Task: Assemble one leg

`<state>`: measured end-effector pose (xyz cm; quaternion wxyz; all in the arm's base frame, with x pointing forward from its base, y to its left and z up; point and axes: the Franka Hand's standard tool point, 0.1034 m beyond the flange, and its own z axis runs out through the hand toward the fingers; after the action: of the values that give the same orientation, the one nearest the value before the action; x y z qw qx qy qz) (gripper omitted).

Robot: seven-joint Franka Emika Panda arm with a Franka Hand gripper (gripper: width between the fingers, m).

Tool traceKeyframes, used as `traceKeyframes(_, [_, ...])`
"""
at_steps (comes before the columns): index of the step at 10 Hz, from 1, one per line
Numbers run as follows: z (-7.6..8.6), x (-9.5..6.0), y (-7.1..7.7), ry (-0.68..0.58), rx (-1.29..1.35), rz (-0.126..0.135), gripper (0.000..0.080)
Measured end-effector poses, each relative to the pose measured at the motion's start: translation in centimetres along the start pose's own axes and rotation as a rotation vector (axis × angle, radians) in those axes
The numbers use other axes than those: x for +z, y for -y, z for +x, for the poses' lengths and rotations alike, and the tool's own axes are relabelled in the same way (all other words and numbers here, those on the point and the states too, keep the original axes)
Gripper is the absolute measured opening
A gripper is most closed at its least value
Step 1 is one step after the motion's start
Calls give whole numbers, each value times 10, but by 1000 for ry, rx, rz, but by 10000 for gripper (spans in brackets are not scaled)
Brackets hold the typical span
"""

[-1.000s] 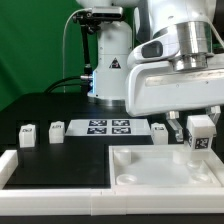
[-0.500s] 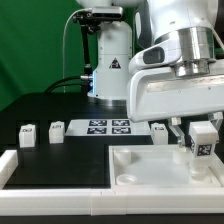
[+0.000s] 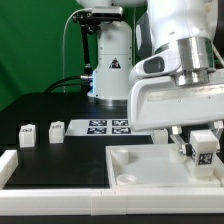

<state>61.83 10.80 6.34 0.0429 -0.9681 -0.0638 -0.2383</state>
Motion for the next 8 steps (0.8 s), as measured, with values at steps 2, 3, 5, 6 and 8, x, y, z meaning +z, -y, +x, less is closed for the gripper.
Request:
traceKeyframes(2, [2, 1, -2, -36, -2, -4, 288])
traceKeyframes(3, [0, 1, -3, -55, -6, -8, 288])
traceKeyframes(5, [0, 1, -3, -68, -11, -9, 359])
traceKeyframes(6, [0, 1, -3, -68, -11, -9, 359])
traceKeyframes(8, [0, 1, -3, -68, -12, -9, 542])
